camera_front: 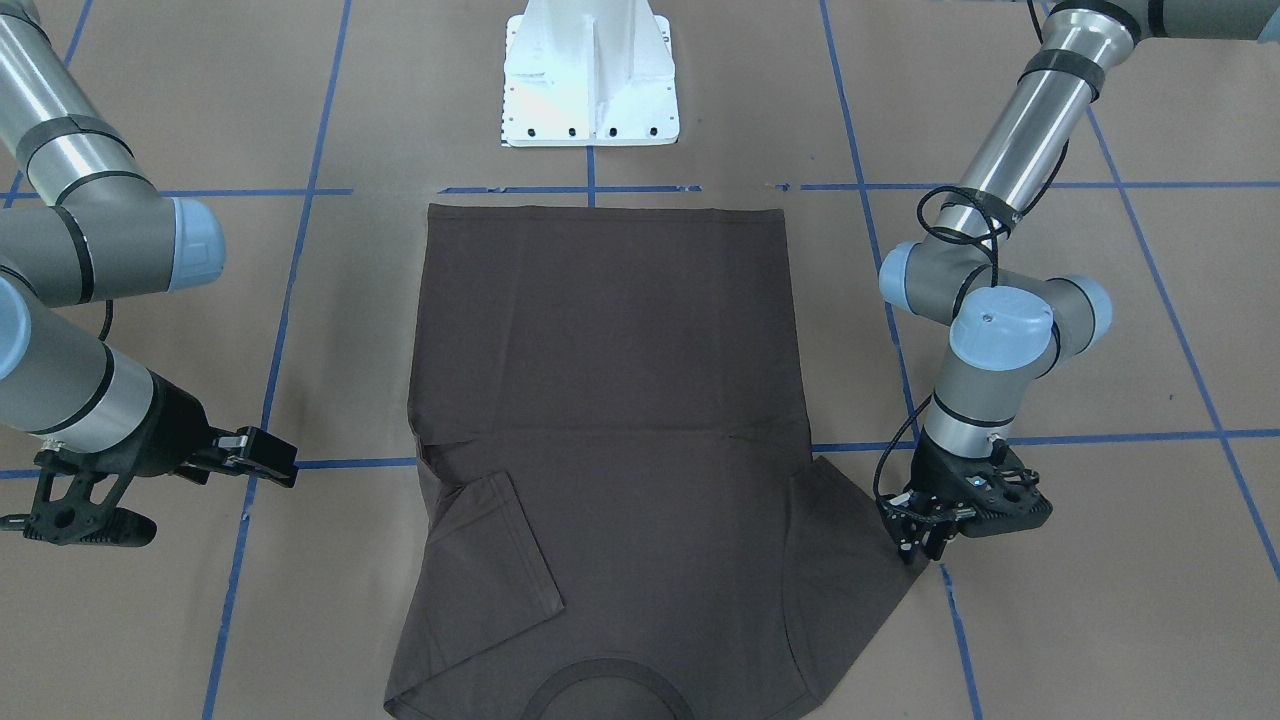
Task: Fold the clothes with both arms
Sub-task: 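Position the left gripper above the sleeve nearest it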
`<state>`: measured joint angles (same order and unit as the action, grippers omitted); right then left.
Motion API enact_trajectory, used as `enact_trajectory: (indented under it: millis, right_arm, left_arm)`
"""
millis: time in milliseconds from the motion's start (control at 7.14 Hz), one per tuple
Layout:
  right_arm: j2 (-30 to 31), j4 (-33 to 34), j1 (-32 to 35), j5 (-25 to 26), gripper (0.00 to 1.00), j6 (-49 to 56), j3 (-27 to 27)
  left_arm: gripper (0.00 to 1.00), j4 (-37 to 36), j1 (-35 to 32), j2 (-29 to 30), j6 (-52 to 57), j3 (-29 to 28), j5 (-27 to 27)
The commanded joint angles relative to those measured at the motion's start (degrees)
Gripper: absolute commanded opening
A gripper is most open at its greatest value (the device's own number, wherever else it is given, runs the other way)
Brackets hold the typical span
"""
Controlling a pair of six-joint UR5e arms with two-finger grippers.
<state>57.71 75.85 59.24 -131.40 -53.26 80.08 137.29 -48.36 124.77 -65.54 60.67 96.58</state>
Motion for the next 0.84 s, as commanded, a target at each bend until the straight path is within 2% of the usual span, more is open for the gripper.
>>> enact_trajectory:
  millis: [0, 140, 420, 701]
  right_arm:
    - [0.03, 0.00, 0.00, 0.09, 1.00, 0.00, -0.02]
    - [0.12, 0.00, 0.00, 0.09, 1.00, 0.00, -0.02]
    - [0.21, -0.09, 0.09, 0.09, 1.00, 0.09, -0.02]
    - [0.21, -0.09, 0.09, 0.09, 1.00, 0.00, 0.07]
  left_arm:
    - [0.10, -0.18, 0.02, 0.12, -0.03, 0.06, 0.01]
    - [0.01, -0.35, 0.02, 0.12, -0.03, 0.49, 0.09]
    - [0.00, -1.31, 0.02, 0.12, -0.03, 2.94, 0.27]
    - [0.00, -12.85, 0.19, 2.13, -0.12, 10.22, 0.53]
